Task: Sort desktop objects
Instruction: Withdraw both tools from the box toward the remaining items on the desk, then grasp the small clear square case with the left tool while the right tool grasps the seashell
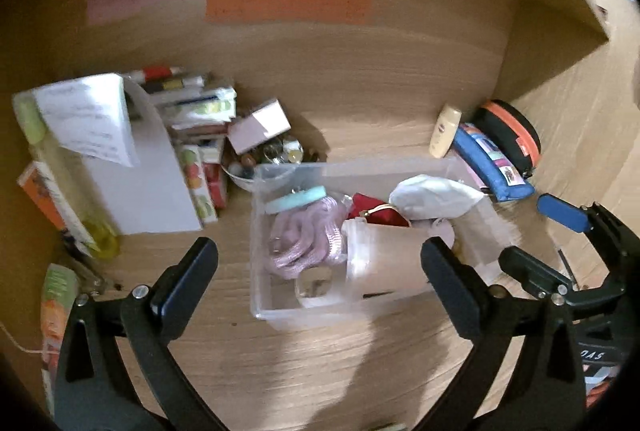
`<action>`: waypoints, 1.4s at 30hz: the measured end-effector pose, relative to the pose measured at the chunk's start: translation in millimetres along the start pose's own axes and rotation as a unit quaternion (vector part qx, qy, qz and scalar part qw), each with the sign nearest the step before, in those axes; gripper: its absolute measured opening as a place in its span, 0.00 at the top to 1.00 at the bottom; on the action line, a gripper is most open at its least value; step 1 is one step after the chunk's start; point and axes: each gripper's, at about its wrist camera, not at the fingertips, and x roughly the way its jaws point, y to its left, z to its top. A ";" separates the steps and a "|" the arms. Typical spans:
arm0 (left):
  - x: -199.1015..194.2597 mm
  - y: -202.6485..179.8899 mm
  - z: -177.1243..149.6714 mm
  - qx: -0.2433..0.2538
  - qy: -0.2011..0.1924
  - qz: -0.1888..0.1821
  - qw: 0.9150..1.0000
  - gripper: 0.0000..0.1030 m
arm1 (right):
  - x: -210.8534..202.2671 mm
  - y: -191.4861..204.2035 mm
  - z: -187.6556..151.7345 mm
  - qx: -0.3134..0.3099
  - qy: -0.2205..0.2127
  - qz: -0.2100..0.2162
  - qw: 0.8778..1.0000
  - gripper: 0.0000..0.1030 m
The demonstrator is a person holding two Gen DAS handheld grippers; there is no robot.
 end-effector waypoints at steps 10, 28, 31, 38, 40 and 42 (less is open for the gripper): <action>-51.2 -16.5 -57.0 0.025 -0.032 0.004 0.999 0.00 | -35.4 19.9 -49.0 -0.004 0.003 0.005 1.000 0.20; -39.6 -36.4 -155.9 0.005 0.040 -0.011 0.999 0.34 | -32.9 57.0 -137.0 0.017 0.071 0.072 0.995 0.26; -34.6 -39.8 -159.9 0.013 0.047 -0.010 0.999 0.34 | -25.1 61.1 -141.0 0.012 0.087 0.076 0.993 0.37; -26.6 -28.8 -164.5 0.013 0.056 -0.014 0.998 0.34 | -11.7 67.4 -146.1 0.002 0.104 0.076 0.992 0.51; -24.4 -25.8 -165.7 0.007 0.060 -0.016 0.998 0.34 | -9.8 70.1 -145.1 -0.005 0.102 0.073 0.992 0.52; -23.3 -23.1 -166.8 0.002 0.060 -0.012 0.998 0.34 | -8.3 72.6 -144.8 -0.008 0.098 0.072 0.992 0.53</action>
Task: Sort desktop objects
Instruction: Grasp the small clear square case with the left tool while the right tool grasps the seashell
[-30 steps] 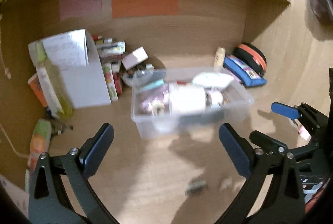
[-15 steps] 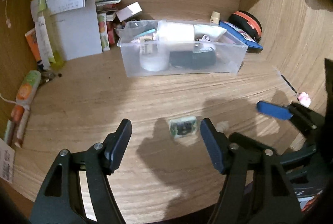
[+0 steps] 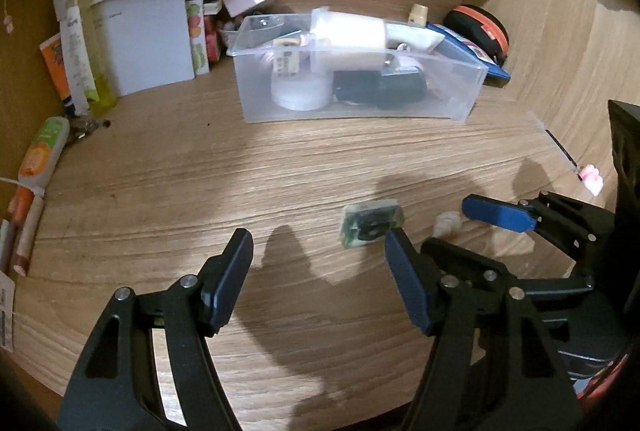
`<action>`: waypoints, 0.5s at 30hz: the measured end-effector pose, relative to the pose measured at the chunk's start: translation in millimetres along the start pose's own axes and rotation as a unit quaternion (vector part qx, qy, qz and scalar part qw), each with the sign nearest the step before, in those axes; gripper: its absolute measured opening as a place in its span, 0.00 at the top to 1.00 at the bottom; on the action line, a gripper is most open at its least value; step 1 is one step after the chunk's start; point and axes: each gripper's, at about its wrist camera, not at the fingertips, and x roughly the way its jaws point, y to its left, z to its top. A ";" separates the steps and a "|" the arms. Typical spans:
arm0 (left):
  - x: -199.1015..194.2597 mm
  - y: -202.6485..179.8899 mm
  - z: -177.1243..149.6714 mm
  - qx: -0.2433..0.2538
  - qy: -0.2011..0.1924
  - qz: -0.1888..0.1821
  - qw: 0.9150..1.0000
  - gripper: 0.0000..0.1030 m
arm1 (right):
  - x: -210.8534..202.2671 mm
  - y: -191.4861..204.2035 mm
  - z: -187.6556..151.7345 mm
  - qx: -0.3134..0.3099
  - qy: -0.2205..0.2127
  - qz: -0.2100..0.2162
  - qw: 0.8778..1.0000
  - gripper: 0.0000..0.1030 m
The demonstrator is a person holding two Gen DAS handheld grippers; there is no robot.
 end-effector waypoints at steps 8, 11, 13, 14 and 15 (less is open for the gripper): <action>4.8 3.0 -1.8 -0.016 0.012 -0.012 1.000 0.34 | 0.8 -0.4 0.3 -0.012 -0.007 -0.024 1.000 0.63; 9.8 -6.1 1.1 -0.009 0.017 -0.021 1.000 0.34 | -5.2 -15.8 0.4 0.010 -0.008 -0.021 1.000 0.63; 14.3 -13.6 2.6 -0.001 0.019 -0.014 1.000 0.34 | -10.4 -25.7 1.6 0.022 -0.013 -0.024 0.999 0.63; 17.9 -17.3 4.0 0.000 0.022 -0.012 1.000 0.35 | -14.4 -31.5 1.8 0.029 -0.017 -0.026 0.999 0.63; 19.8 -18.5 4.5 -0.001 0.023 -0.011 1.000 0.38 | -16.5 -33.7 2.6 0.032 -0.019 -0.028 0.999 0.63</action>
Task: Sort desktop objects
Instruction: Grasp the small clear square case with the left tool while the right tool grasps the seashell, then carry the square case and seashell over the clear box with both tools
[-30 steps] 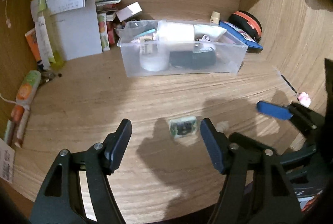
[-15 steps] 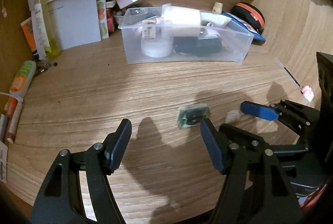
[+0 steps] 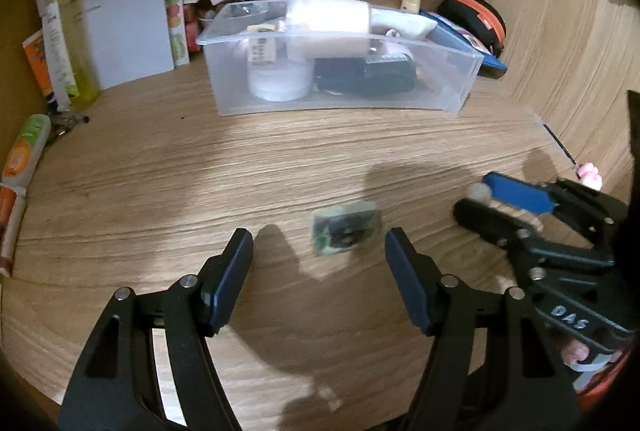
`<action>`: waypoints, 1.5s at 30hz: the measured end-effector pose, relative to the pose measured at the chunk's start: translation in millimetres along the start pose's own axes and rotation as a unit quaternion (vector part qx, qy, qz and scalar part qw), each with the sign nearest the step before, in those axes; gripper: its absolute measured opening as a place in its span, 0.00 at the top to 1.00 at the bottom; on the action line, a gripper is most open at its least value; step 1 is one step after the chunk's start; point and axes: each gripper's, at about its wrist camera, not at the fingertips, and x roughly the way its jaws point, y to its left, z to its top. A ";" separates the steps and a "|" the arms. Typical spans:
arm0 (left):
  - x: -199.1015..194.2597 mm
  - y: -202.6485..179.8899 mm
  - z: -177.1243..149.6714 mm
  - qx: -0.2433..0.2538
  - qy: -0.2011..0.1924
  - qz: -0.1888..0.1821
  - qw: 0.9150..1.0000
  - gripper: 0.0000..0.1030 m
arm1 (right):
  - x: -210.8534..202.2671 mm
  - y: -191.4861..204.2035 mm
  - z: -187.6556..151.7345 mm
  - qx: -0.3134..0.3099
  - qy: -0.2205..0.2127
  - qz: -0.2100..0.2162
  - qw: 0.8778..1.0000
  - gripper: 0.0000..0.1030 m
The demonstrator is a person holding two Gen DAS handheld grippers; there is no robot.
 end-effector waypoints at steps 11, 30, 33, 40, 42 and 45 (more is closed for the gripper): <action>5.6 -10.7 2.2 -0.007 -0.010 0.027 1.000 0.65 | -7.5 -15.0 3.2 0.007 -0.007 0.002 1.000 0.63; -32.7 13.0 33.5 -0.033 -0.068 0.016 0.997 0.65 | -28.3 -22.2 34.2 -0.002 -0.045 0.004 0.999 0.63; -36.0 23.7 41.7 -0.043 -0.073 0.016 0.996 0.65 | -31.6 -25.9 43.6 -0.002 -0.053 0.002 0.999 0.63; -45.7 48.2 59.1 -0.064 -0.090 0.025 0.994 0.65 | -35.9 -33.5 63.9 -0.001 -0.073 -0.004 0.997 0.63; -47.6 54.2 64.6 -0.069 -0.094 0.023 0.993 0.65 | -35.9 -35.6 70.4 -0.002 -0.077 -0.005 0.997 0.63; -49.2 58.4 74.5 -0.070 -0.100 0.026 0.992 0.65 | -36.1 -39.5 80.7 -0.002 -0.086 -0.008 0.996 0.63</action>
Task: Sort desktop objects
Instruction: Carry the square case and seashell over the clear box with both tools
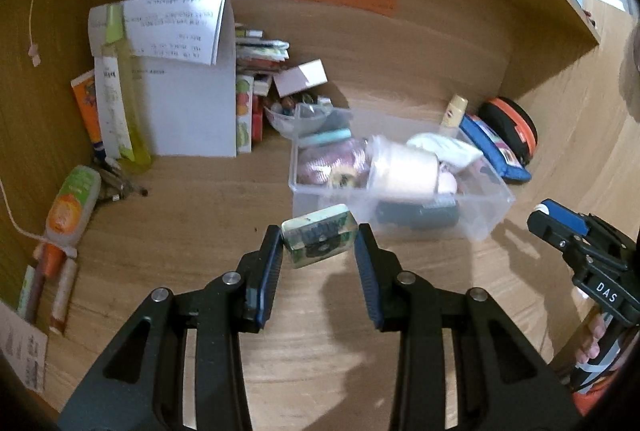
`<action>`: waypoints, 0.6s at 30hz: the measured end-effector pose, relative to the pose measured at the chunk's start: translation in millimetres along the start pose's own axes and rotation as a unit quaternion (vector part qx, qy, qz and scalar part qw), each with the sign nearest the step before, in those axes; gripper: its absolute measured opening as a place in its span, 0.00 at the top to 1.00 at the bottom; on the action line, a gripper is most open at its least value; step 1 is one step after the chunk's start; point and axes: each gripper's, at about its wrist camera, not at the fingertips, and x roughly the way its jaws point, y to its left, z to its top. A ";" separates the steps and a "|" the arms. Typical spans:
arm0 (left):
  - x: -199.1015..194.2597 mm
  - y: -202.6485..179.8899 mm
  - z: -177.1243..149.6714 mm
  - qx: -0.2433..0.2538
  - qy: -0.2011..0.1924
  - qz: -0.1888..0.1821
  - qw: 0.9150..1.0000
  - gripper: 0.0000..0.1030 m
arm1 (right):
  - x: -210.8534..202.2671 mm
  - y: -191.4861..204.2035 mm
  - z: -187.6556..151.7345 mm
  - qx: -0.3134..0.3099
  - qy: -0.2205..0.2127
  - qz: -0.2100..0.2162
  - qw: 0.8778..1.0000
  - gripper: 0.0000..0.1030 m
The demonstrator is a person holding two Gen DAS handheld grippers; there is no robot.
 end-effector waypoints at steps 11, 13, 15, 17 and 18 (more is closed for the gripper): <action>27.3 -2.3 34.6 -0.006 0.000 -0.012 1.000 0.65 | 31.3 -13.6 29.2 0.000 -0.004 -0.005 1.000 0.63; 35.4 -2.7 40.9 -0.003 0.005 -0.017 1.000 0.65 | 37.6 -14.7 31.5 -0.003 0.000 -0.004 1.000 0.63; 45.2 -3.2 47.1 0.001 0.011 -0.013 1.000 0.65 | 45.9 -16.8 34.0 -0.005 0.004 -0.006 1.000 0.63; 54.7 -3.8 53.8 0.004 0.018 -0.012 1.000 0.65 | 55.1 -19.4 36.1 -0.004 0.011 -0.005 1.000 0.63; 57.6 -3.9 55.9 0.005 0.019 -0.011 1.000 0.65 | 61.1 -21.0 37.4 -0.002 0.017 -0.004 1.000 0.63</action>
